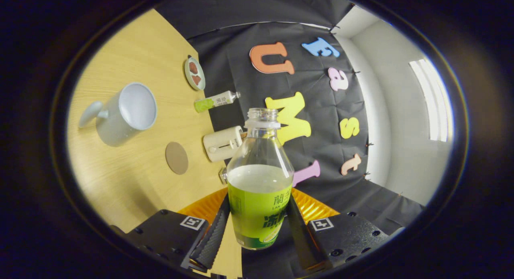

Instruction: Take the bottle from table, then pour the juice into the cup, finally place the bottle on the coaster

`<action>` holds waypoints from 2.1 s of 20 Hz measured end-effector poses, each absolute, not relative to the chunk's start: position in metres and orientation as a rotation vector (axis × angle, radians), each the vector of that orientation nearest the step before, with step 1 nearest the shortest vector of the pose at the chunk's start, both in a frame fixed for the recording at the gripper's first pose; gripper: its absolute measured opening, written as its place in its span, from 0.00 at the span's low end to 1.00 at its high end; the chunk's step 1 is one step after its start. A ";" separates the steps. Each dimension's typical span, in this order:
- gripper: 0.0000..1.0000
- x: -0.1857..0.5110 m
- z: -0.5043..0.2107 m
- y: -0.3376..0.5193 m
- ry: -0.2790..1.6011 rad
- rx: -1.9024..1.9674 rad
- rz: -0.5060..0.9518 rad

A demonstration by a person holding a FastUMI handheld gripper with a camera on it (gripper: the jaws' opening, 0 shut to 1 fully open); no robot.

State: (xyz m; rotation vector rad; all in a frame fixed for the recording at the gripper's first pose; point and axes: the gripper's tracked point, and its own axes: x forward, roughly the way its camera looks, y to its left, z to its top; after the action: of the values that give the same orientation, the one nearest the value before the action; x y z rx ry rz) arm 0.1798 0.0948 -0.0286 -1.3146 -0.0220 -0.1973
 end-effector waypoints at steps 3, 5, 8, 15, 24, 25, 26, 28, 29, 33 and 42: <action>0.80 0.183 -0.023 0.096 -0.047 -1.369 -0.218; 0.80 0.184 -0.023 0.098 -0.051 -1.396 -0.217; 0.80 0.184 -0.023 0.099 -0.048 -1.430 -0.209; 0.80 0.181 -0.016 0.104 -0.074 -1.518 -0.220; 0.80 0.183 -0.023 0.114 -0.058 -1.634 -0.205; 0.80 0.184 -0.022 0.115 -0.060 -1.645 -0.210; 0.80 0.184 -0.020 0.116 -0.067 -1.656 -0.215; 0.80 0.182 -0.021 0.117 -0.065 -1.677 -0.217; 0.80 0.182 -0.022 0.116 -0.060 -1.688 -0.219; 0.80 0.184 -0.021 0.117 -0.050 -1.737 -0.234; 0.80 0.188 -0.021 0.124 -0.063 -1.829 -0.253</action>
State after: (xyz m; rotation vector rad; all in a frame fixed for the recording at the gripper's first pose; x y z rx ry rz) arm 0.1880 0.1241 -0.0208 -1.8295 -0.0635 -0.2530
